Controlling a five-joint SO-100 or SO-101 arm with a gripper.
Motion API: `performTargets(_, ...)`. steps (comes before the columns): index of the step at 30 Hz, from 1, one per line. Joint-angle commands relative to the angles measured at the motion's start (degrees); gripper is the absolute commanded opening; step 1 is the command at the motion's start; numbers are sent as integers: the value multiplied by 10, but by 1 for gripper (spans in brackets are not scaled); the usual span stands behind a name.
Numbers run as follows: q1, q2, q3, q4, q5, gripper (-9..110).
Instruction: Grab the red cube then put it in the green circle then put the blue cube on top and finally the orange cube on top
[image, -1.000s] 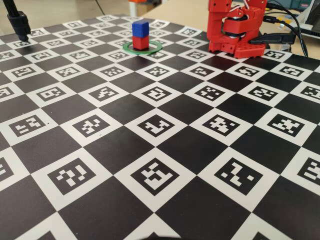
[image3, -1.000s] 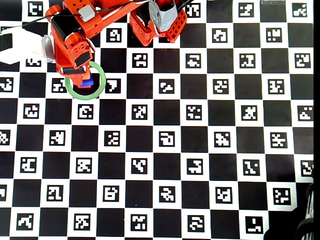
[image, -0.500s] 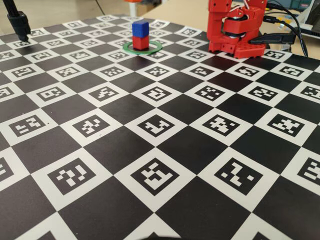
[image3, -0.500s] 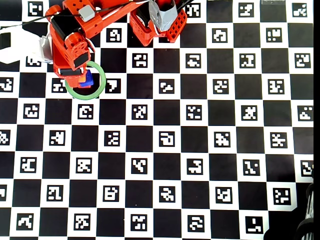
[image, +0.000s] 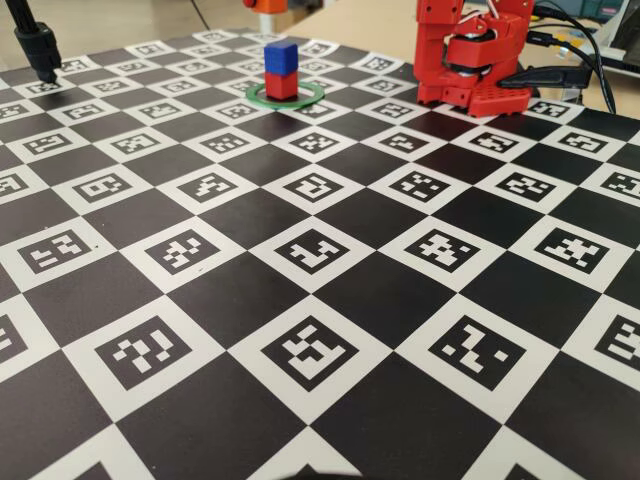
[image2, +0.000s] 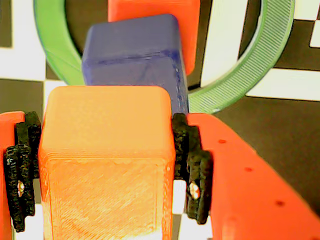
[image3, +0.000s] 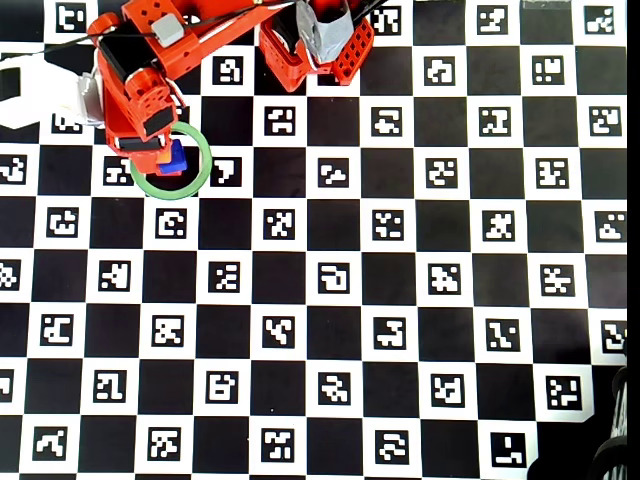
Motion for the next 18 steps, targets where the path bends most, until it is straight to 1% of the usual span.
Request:
performTargets(1, 4, 10, -4, -8, -3, 4)
performTargets(18, 12, 10, 40, -36, -7, 4)
